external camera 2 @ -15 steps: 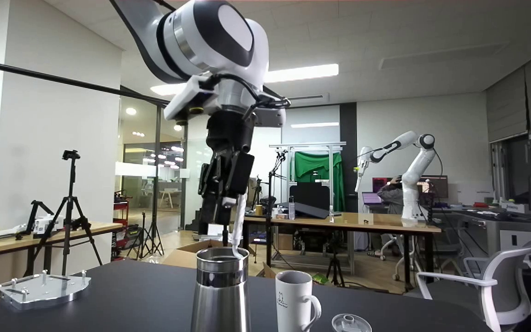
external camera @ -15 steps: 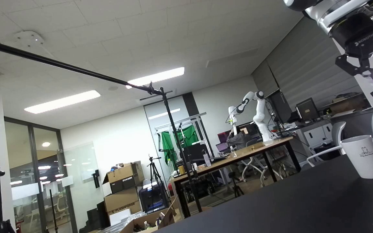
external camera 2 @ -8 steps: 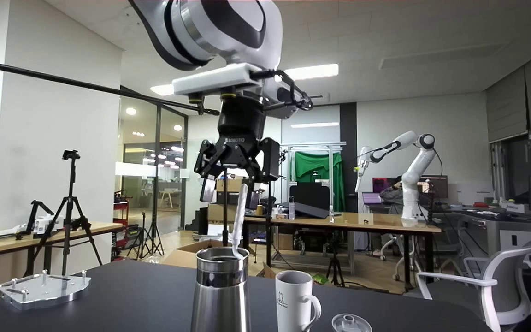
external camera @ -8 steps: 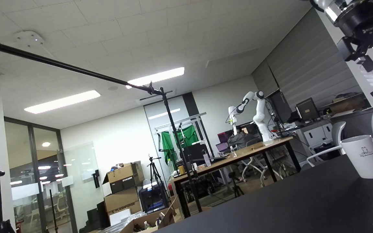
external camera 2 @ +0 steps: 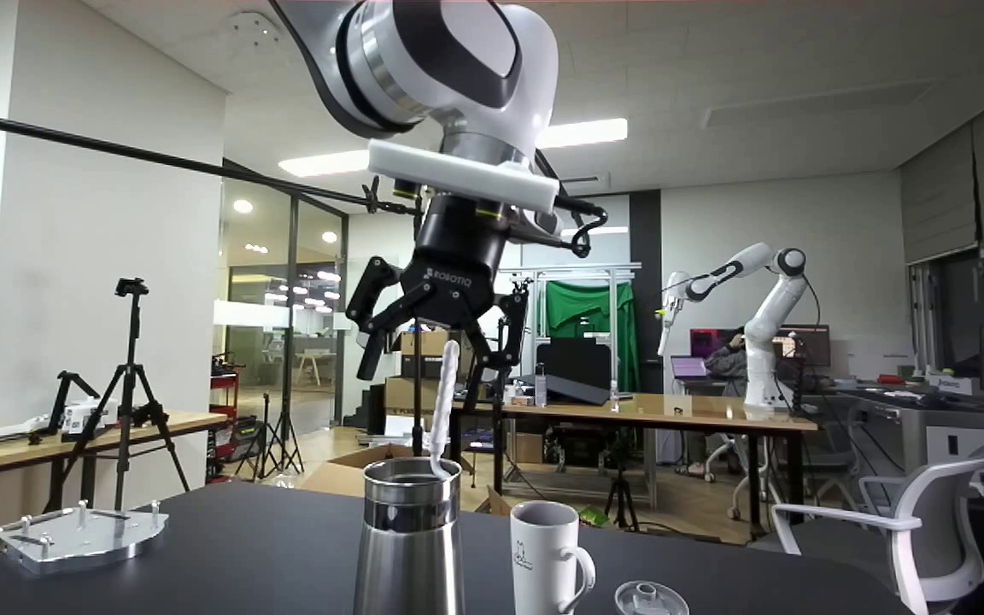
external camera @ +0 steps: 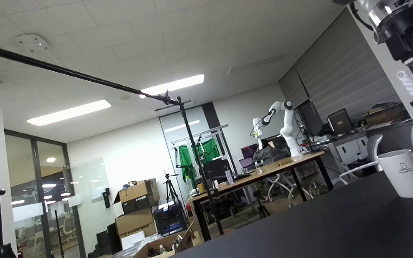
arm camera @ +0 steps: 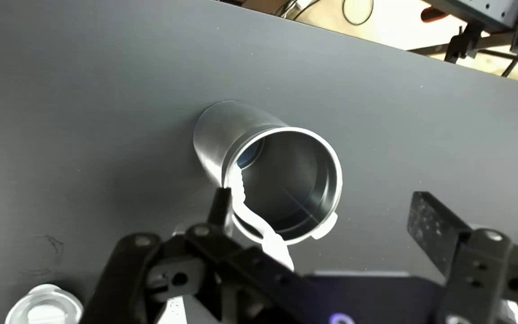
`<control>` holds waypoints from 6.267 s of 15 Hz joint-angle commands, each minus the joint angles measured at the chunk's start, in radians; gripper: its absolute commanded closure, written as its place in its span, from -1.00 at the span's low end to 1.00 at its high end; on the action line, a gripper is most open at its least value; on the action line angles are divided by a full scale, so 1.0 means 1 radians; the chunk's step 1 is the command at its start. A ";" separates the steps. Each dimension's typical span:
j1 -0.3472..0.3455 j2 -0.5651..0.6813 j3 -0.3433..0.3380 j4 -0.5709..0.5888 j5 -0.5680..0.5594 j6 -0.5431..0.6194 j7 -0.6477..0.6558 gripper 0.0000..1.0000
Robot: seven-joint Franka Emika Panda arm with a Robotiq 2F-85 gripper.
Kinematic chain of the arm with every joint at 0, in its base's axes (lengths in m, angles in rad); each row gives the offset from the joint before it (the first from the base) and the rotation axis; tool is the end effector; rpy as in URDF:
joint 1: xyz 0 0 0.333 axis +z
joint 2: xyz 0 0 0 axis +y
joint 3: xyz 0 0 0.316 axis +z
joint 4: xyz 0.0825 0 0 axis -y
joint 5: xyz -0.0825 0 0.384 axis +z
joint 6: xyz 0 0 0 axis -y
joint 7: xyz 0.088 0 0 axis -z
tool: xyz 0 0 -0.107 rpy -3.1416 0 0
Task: Move the brush inside the silver flask up and down
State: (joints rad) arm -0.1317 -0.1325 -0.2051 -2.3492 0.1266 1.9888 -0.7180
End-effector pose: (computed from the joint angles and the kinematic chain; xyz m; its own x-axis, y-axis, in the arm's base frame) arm 0.4351 -0.1442 0.3671 0.9412 0.3253 -0.0914 0.2947 -0.9226 -0.2488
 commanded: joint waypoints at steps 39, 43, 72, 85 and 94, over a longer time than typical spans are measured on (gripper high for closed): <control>0.024 0.008 0.100 0.024 -0.171 0.021 0.468 0.92; 0.023 -0.142 0.096 -0.112 -0.200 0.032 0.447 0.92; 0.046 -0.216 0.050 -0.169 -0.255 0.062 0.339 0.92; 0.056 -0.280 0.011 -0.085 -0.228 -0.046 0.289 0.92; 0.052 -0.155 0.017 -0.140 -0.195 0.042 0.280 0.92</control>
State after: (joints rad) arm -0.0819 -0.2919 -0.1909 -2.5051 -0.0868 2.0404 -0.4314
